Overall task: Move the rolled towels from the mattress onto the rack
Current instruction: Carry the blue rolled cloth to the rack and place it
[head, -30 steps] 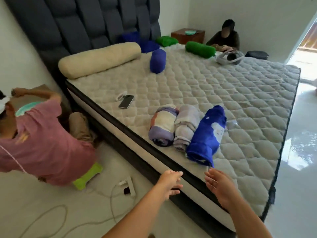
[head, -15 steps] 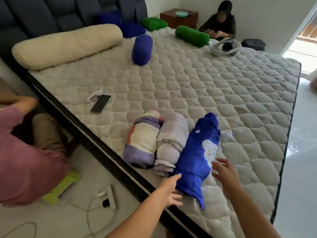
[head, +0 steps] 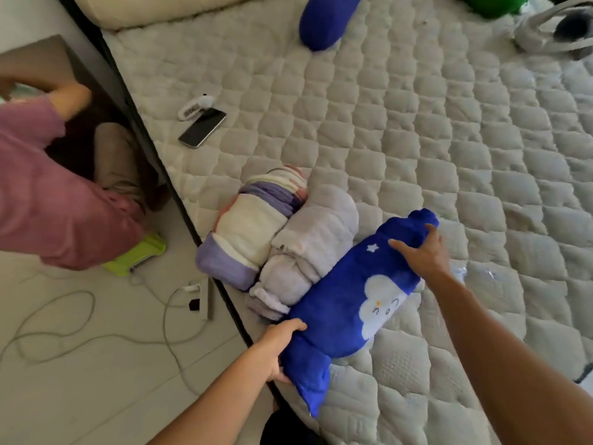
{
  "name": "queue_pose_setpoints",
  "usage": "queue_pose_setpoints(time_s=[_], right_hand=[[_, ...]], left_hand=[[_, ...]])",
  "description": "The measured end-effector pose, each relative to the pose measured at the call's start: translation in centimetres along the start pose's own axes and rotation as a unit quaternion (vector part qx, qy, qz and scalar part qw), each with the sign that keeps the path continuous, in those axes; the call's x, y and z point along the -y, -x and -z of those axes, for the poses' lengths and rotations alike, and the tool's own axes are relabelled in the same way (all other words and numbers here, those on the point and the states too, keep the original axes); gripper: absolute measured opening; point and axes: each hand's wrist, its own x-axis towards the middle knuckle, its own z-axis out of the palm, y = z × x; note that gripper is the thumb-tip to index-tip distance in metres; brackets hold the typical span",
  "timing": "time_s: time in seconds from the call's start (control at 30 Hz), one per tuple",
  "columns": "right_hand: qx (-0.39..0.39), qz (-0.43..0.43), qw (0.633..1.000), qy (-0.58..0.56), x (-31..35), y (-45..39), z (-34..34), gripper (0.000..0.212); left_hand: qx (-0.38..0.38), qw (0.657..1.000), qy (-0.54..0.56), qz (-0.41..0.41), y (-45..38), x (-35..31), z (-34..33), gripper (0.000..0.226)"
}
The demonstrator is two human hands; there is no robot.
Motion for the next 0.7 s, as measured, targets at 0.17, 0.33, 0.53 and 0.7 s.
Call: queue_pose_setpoints(time_s=[0.17,0.33,0.53,0.7], right_hand=[[0.047,-0.046,0.998,0.001,-0.6,-1.7,-0.8,0.106],[0.053,-0.08,0.995,0.033,0.5,-1.1,-0.4,0.072],[0.008,-0.086,0.996,0.014,1.6,3.2,0.5,0.035],[-0.001,-0.093,0.996,-0.01,3.4,9.5,-0.7,0.036]], left_hand=[[-0.019,1.0,-0.006,-0.015,0.5,-0.4,-0.9,0.028],[-0.017,0.999,-0.004,-0.032,0.4,-0.3,-0.6,0.015],[-0.001,0.997,-0.06,-0.053,1.4,-0.6,2.5,0.025],[-0.01,0.993,-0.055,-0.102,3.3,1.1,8.9,0.034]])
